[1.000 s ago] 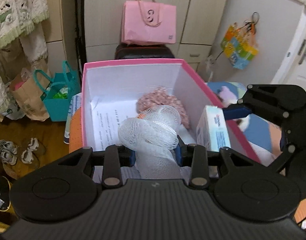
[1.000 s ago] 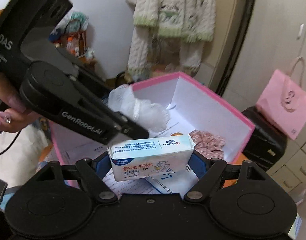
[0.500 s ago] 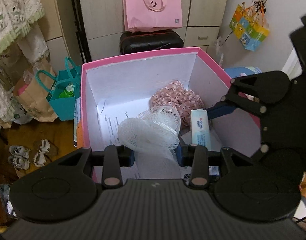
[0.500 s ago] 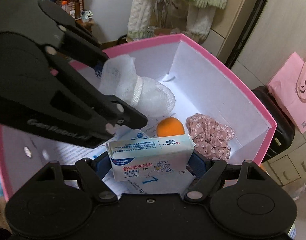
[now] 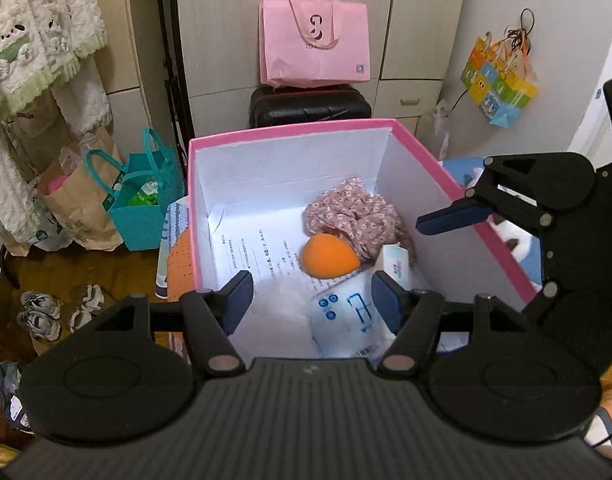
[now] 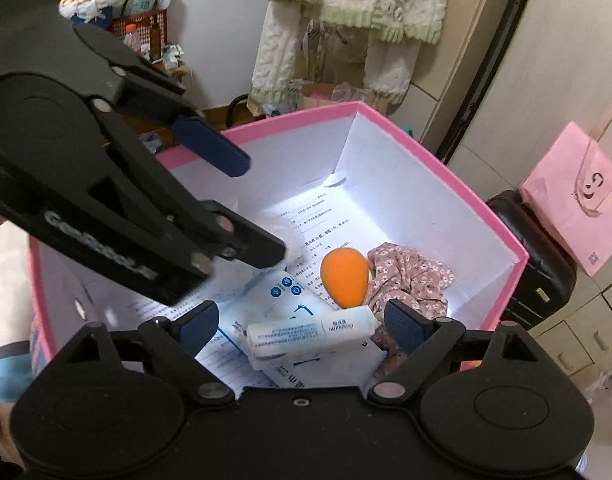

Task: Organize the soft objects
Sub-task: 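Open both tools to drop the bath puff and wipes pack into the box, then withdraw both tools from the box back over the table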

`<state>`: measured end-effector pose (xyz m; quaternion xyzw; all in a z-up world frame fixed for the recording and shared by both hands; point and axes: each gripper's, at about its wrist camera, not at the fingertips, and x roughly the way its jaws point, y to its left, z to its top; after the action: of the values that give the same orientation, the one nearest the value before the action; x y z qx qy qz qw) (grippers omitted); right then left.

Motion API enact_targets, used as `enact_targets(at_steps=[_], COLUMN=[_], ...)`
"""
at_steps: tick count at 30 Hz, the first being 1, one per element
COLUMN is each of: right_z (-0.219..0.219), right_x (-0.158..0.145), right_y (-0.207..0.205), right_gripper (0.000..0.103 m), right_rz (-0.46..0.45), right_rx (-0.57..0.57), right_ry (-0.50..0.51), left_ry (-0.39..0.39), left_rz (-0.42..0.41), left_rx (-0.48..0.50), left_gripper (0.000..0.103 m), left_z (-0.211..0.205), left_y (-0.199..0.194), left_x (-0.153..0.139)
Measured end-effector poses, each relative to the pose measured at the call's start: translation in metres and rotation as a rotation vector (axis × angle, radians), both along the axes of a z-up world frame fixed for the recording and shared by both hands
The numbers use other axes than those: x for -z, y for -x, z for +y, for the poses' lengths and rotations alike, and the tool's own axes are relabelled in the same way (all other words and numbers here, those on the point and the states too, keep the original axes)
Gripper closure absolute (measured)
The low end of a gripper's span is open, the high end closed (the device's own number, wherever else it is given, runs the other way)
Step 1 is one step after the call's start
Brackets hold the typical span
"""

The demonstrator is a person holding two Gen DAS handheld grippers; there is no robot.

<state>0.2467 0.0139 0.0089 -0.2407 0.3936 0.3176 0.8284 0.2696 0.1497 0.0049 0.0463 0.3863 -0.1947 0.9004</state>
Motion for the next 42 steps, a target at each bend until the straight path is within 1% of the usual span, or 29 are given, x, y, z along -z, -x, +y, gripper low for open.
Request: enact_targets(at_steps=[7,11,17,22,25,33,35,39,42], right_z=[-0.012,-0.019,-0.032,-0.046,-0.055,-0.097,-0.112,-0.145,-0.171], right_x=[-0.020,-0.033,-0.053,-0.065,-0.070,-0.081,-0.082,-0.081,-0.075], right_y=[0.026,0.044,0.076,0.104,0.120,0.154,0.162,0.173,0.178], right_gripper=[0.011,0.011,0.011,0.010,0.010,0.010,0.010,0.010,0.010], right_rz=[-0.037,-0.084,-0.140,-0.182,-0.200,-0.253,-0.265,-0.280,-0.283], right_rx=[0.009,-0.002,-0.009,-0.005,0.006,0.101,0.128,0.188,0.237], right_ry=[-0.037,-0.039,-0.052,-0.051,-0.056,-0.121,-0.143,-0.196,-0.254], left_ry=[0.035,0.058,0.045,0.061,0.055,0.058,0.055,0.057,0.060], left_rz=[-0.031,-0.054,-0.087,-0.089,-0.097,-0.100,-0.101,-0.102,-0.099], left_rx=[0.027,0.046,0.097,0.142,0.163,0.217,0.227,0.264,0.292], left_gripper=[0.039,0.039,0.039,0.038,0.038,0.037,0.034,0.033,0.032], left_z=[0.006,0.004,-0.006,-0.016,-0.023,-0.046,-0.054,-0.071,-0.086], left_y=[0.037,0.062,0.098,0.122,0.136,0.167,0.171,0.180,0.183], left_x=[-0.027,-0.042,-0.062,-0.072,-0.075,-0.080,-0.080,-0.078,-0.072])
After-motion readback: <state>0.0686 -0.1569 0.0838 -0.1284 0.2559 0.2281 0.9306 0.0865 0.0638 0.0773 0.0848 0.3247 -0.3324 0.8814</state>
